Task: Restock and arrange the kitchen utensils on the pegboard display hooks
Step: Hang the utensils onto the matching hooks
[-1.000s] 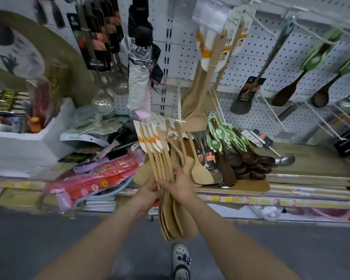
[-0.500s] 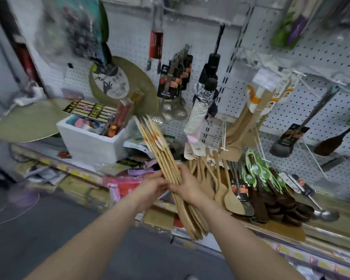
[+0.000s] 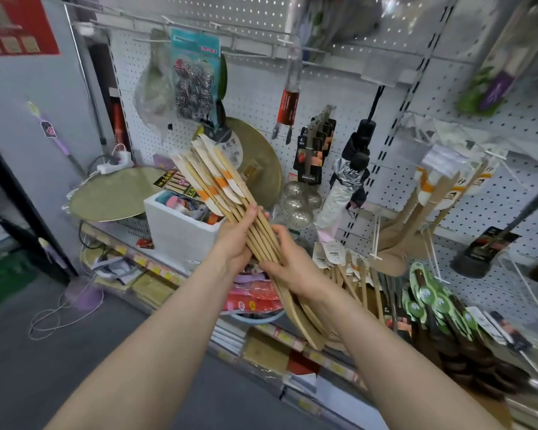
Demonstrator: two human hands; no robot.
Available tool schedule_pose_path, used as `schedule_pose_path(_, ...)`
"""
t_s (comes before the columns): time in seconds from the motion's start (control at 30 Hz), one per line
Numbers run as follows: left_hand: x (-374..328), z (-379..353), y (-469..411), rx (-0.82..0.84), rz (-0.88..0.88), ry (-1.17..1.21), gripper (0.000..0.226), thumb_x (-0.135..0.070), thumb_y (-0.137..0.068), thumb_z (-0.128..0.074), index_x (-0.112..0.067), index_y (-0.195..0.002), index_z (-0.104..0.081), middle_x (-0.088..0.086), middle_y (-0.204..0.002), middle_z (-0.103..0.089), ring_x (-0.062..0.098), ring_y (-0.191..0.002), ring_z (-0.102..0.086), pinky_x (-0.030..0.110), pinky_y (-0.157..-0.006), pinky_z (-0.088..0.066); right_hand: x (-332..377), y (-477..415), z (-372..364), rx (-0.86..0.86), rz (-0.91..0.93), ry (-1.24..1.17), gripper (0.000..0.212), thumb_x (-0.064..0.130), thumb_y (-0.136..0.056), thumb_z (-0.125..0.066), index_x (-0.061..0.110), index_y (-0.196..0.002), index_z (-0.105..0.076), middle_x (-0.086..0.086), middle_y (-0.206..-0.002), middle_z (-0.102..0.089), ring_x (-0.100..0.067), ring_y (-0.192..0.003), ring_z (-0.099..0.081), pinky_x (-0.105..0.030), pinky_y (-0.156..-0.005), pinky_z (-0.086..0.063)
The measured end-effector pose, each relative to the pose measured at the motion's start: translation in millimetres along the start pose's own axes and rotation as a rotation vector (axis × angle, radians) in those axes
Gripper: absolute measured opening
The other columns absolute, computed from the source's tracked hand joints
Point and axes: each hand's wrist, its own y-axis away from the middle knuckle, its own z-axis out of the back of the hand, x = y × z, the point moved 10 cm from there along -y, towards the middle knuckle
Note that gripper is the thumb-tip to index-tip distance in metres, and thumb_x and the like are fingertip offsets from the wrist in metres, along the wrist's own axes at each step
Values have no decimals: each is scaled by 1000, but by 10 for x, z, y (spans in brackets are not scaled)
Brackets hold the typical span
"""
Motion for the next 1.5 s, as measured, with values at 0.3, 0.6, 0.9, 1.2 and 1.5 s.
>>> schedule_pose_path(0.3,-163,-282,78,148,-120,-229,23,-12,-91,-61,-5,-112,-65,8,-97,-73,20,-91,-70,31,-73,-57,262,-86,697,-251,16,-39,38,53,-95,-51,23,-118,-53,11,-106,-63,-3,-95,-62,-35,-87,-55)
schedule_pose_path(0.6,44,-685,173,309,-102,-363,27,-7,-88,-61,-10,-115,-63,5,-99,-74,17,-91,-70,28,-72,-56,126,-3,1099,-357,-84,-369,25,19,-82,-78,13,-98,-60,5,-84,-66,-11,-80,-61,-25,-73,-52)
schedule_pose_path(0.9,626,-1058,178,385,21,-431,16,-8,-83,-67,-10,-98,-71,13,-102,-73,24,-99,-69,41,-95,-52,-386,644,1874,-747,-173,-298,61,16,-87,-72,25,-135,-36,-1,-78,-68,-12,-71,-66,-35,-70,-54)
schedule_pose_path(1.2,1059,-1404,200,484,59,-505,22,-17,-79,-69,-9,-99,-71,9,-101,-74,22,-100,-69,44,-100,-48,-1095,1577,2465,-1042,-338,-197,49,28,-92,-67,27,-132,-39,5,-87,-67,-9,-71,-64,-27,-62,-56)
schedule_pose_path(1.5,1361,-1522,71,483,113,-529,27,-22,-75,-72,-7,-98,-74,13,-102,-73,26,-104,-67,47,-101,-48,-1681,1506,2566,-930,-517,-129,37,38,-92,-62,36,-120,-38,0,-99,-69,-24,-84,-70,-49,-77,-58)
